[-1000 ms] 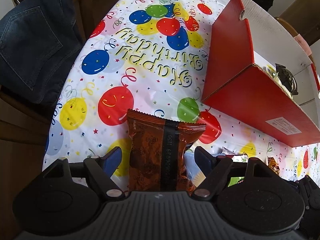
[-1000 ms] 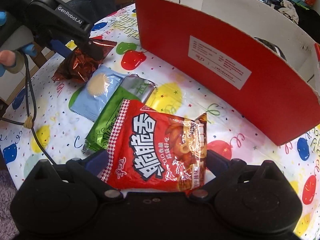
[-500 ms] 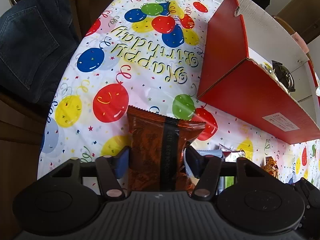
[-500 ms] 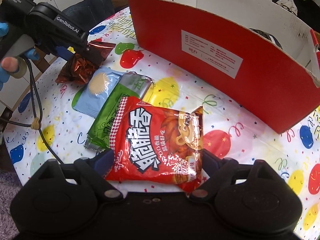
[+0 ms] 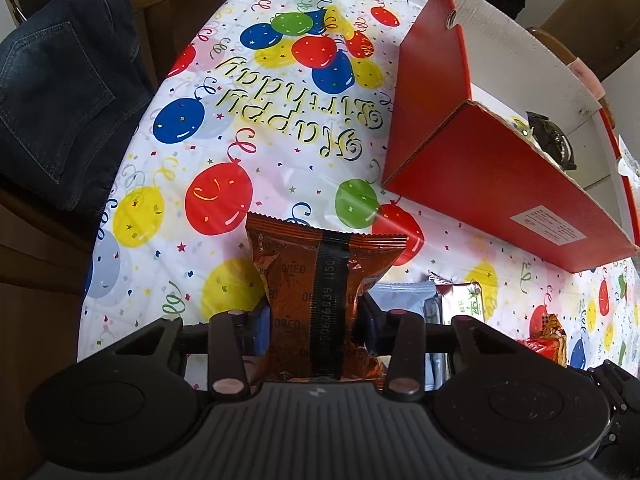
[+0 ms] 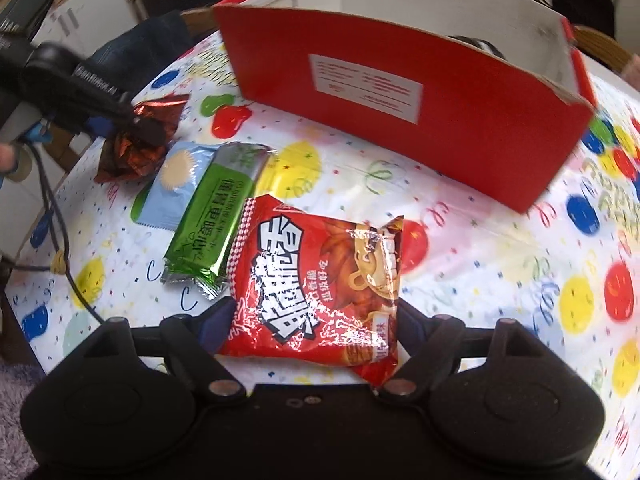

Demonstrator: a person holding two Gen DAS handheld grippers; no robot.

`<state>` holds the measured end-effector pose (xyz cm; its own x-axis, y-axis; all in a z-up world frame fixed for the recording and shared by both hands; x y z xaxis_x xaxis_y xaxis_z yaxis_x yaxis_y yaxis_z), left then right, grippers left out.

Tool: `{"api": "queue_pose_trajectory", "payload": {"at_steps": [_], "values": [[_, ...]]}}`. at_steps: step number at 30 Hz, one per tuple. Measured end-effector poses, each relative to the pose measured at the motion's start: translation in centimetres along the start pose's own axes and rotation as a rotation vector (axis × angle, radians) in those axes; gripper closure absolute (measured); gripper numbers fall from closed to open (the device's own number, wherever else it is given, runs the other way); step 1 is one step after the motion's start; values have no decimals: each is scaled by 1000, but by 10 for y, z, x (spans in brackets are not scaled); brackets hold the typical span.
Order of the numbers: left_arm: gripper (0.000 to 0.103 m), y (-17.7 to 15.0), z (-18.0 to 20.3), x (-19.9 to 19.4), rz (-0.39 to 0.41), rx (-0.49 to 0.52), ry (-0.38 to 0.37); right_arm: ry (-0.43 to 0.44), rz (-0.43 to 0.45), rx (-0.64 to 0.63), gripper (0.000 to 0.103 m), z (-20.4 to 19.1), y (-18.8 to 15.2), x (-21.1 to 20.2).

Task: Organize snacks
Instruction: 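Lift and carry the wafer packet and red snack bag over the red box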

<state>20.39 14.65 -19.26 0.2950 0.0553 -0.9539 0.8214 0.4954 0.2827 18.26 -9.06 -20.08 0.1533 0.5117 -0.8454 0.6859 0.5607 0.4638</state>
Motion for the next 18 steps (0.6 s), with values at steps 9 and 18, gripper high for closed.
{"api": "queue_pose_trajectory", "payload": {"at_steps": [9, 18], "values": [[61, -8, 6, -27, 50, 24, -25, -2, 103, 103, 22, 4, -2, -30], [61, -6, 26, -68, 143, 83, -56, -25, 213, 143, 22, 3, 14, -69]]}}
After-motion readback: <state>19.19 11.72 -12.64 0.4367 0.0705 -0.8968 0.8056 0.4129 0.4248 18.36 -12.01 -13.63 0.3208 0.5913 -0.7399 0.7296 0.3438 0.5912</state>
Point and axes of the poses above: each gripper's, at about its wrist camera, not at the fingertips, and x roughly the way its jaws point, z to its right, y to its top, the point moved 4 cm from there along x, roughly the way its jaws point, and after that the axes turned 8 degrees about y, right-handed, at the moved point
